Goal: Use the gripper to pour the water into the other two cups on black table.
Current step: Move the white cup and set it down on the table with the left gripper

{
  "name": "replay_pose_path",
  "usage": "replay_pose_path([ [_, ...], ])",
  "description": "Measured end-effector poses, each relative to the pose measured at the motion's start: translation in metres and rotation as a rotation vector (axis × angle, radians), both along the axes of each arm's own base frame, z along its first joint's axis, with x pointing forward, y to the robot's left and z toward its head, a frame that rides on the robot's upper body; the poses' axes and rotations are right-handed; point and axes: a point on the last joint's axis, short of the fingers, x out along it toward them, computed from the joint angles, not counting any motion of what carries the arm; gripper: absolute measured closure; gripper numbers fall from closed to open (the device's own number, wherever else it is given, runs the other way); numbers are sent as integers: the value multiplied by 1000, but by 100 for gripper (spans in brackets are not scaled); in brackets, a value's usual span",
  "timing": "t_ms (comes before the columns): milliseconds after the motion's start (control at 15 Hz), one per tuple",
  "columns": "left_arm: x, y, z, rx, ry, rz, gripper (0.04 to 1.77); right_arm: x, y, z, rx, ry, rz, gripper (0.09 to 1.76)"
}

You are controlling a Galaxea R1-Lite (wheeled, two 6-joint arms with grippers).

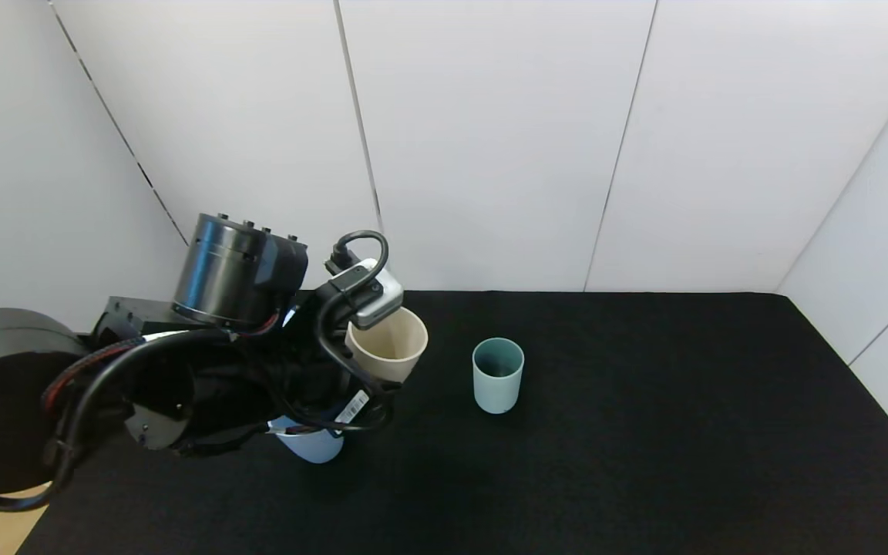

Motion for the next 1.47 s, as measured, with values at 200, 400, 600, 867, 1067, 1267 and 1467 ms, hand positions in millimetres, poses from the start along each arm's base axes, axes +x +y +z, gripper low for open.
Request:
replay_pose_path([
  [200,3,-13,-12,-93,81,-24,63,0,0,0,1,0,0,14],
  [400,5,-20,-24,-161,130,10,63,0,0,0,1,-1,0,14],
  [600,3,-24,-33,-215,184,3,63,0,0,0,1,-1,0,14],
  [867,7,-27,-40,-316,71,-12,63,0,0,0,1,-1,0,14],
  [1067,10,-26,-56,-350,25,-11,63,0,0,0,1,-1,0,14],
  [1267,10,-25,-75,-360,68,8,63,0,0,0,1,-1,0,14],
  [1467,15,-19,-86,-359,76,35,63,0,0,0,1,-1,0,14],
])
